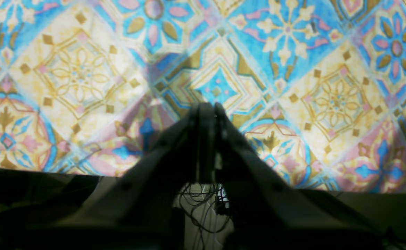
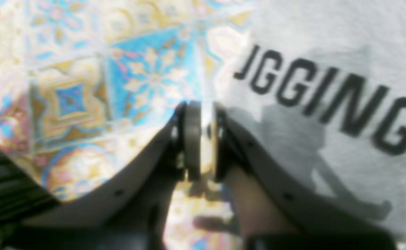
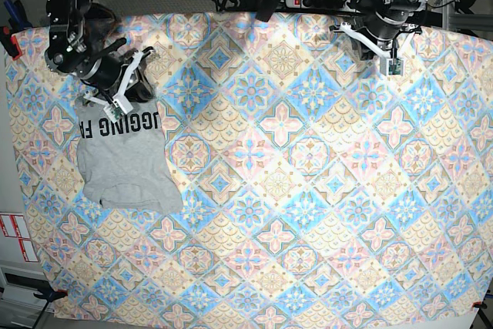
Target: Fold the T-shirt properly
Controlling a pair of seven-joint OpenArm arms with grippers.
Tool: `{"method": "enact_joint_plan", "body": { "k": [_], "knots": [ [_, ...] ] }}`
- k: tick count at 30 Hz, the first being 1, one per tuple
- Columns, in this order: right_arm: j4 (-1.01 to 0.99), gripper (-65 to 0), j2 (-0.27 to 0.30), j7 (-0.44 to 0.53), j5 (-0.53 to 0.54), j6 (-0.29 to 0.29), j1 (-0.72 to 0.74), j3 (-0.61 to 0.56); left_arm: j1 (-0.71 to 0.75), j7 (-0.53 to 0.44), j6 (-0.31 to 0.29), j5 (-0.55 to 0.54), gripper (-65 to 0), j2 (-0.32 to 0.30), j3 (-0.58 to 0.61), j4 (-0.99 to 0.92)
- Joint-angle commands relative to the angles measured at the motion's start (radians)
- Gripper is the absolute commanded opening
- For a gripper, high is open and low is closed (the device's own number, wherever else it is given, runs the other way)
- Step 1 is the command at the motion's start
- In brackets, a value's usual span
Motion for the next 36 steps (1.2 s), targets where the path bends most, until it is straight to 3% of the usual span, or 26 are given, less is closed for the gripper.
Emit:
{"method": "enact_joint_plan", "body": {
  "k": [1,8,16,22,30,33,36],
  "knots": [
    [0.03,-60.1,0.008,0.013,0.008,0.003,-0.023,0.027,0.026,-0.016,0.003,-0.001,-65.0,-0.007,-0.002,0.019],
    [0.099,-60.2,-0.081,0.013,0.008,0.003,-0.195,0.193,0.138,-0.021,0.001,-0.003,-65.0,-0.022,0.001,0.019],
    [0.162,-60.2,-0.178,0.013,0.01,0.003,-0.406,0.366,0.244,-0.021,0.001,-0.003,-65.0,-0.028,0.093,0.055],
    [0.106,-60.2,-0.199,0.013,0.01,0.003,-0.526,0.397,0.301,-0.021,0.001,-0.003,-65.0,-0.025,0.124,0.05],
    [-0.234,-60.2,-0.215,0.019,0.008,0.003,-0.549,0.395,0.238,-0.022,0.003,0.011,-65.0,-0.025,0.196,-0.146],
    [-0.411,-60.2,-0.215,0.02,0.003,0.003,-0.451,0.394,0.156,-0.041,0.004,0.01,-65.0,-0.022,0.24,-0.292],
    [-0.533,-60.2,-0.213,0.022,0.003,0.003,-0.38,0.394,0.103,-0.122,0.006,0.01,-65.0,-0.02,0.285,-0.406]
  ]
}}
